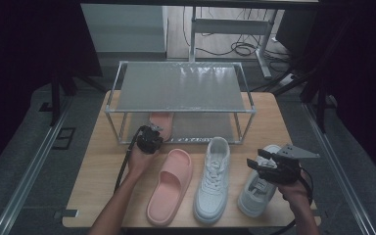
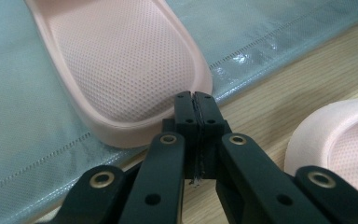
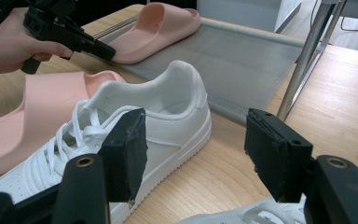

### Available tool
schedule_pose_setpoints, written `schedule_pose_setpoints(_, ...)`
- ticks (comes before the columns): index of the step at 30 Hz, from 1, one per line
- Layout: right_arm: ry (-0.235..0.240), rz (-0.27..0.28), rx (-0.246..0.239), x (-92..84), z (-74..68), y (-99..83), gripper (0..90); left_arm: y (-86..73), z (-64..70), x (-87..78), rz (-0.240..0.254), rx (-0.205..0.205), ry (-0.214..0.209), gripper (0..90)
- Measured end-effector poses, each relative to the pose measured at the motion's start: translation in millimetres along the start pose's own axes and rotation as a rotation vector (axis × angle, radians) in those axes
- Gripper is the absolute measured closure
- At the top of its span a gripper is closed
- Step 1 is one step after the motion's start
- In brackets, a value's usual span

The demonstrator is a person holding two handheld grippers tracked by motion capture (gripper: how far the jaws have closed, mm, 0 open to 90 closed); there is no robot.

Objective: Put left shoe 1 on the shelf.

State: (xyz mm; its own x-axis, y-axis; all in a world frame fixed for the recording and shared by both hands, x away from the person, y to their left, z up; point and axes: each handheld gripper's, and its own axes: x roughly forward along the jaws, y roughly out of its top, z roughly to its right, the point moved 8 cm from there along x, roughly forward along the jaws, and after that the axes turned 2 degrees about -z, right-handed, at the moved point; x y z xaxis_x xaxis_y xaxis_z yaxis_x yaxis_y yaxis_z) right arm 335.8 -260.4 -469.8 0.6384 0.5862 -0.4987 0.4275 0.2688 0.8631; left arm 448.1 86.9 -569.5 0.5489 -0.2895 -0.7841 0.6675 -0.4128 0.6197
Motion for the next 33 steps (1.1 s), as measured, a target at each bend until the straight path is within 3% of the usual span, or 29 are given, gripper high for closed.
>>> schedule_pose_setpoints(8, 0.000, 0.003, 0.004, -1.2, 0.8, 0.2, 39.3, -7.5, 6.9, -21.6, 0.061, -0.038, -0.054, 89.2)
schedule_pose_setpoints(20, 0.001, -0.002, 0.002, 0.7, -0.2, -0.5, 39.3, -49.9, 19.7, -65.9, 0.140, -0.073, -0.108, 89.3)
schedule_pose_setpoints(26, 0.005, -0.008, 0.000, 2.8, -2.7, -1.3, 39.3, -77.5, 30.0, -82.2, 0.146, -0.068, -0.135, 89.0)
schedule_pose_setpoints(33, 0.008, -0.018, -0.003, 6.0, -5.3, -2.9, 39.3, -98.9, 39.4, -94.6, 0.136, -0.056, -0.147, 89.0)
